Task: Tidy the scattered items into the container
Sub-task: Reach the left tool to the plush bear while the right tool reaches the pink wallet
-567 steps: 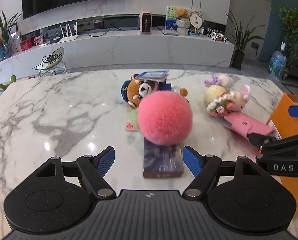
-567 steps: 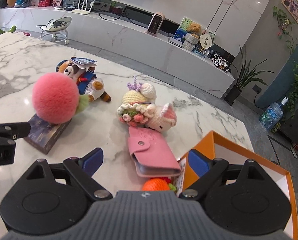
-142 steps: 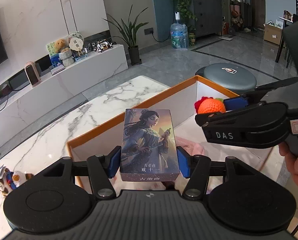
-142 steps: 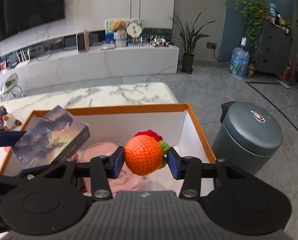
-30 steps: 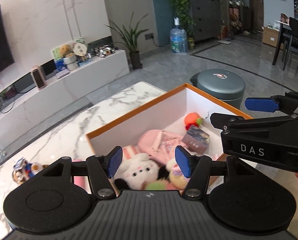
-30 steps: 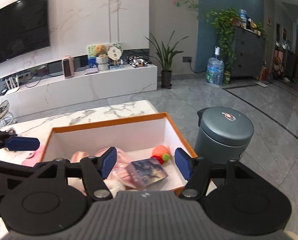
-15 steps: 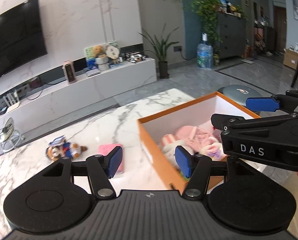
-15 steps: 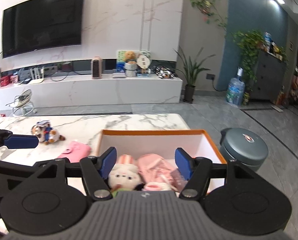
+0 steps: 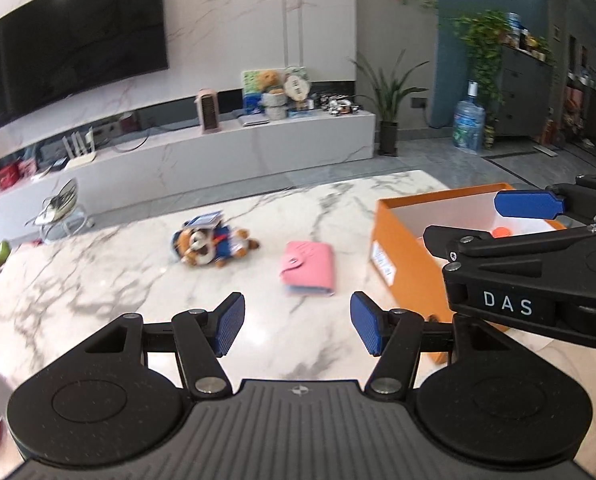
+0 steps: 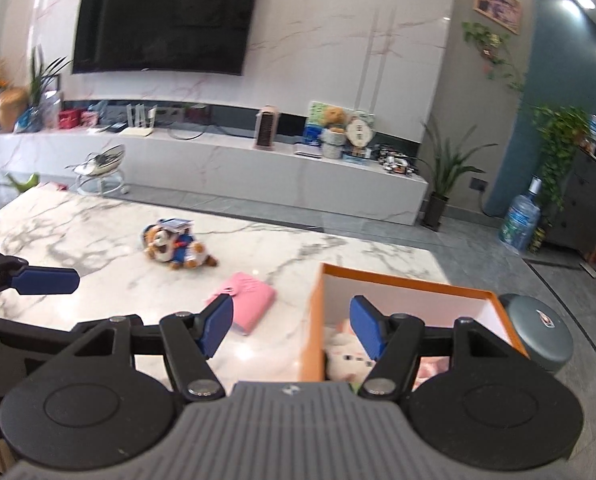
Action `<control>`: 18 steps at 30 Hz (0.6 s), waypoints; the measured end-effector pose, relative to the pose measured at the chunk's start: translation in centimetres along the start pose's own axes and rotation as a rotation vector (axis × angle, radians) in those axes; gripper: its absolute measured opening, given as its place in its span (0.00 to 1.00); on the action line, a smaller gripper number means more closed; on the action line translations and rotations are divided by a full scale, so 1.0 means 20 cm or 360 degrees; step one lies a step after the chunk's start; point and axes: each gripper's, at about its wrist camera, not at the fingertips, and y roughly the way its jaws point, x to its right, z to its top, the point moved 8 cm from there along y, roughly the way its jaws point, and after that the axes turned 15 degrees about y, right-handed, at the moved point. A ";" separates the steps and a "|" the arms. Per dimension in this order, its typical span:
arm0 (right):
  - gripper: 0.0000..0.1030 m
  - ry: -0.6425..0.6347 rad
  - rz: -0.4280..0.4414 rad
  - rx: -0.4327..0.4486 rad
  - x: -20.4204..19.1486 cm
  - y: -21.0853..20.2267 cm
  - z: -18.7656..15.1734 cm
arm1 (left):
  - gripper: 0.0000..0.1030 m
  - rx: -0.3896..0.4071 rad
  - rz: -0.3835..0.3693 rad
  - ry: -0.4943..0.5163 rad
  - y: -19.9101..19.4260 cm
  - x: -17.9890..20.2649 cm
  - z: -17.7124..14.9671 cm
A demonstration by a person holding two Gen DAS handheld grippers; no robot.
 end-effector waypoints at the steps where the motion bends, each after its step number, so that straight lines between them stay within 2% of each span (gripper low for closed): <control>1: 0.65 -0.0012 0.0007 -0.0006 -0.03 0.01 -0.01 | 0.67 -0.0006 0.0005 -0.0012 0.00 -0.02 -0.02; 7: 0.67 -0.0041 0.0029 -0.0054 -0.16 0.06 -0.06 | 0.67 -0.0043 0.0015 -0.0061 0.01 -0.12 -0.12; 18: 0.80 0.0032 0.0004 -0.0175 -0.18 0.29 -0.11 | 0.69 -0.0112 0.0051 -0.0182 0.16 -0.26 -0.21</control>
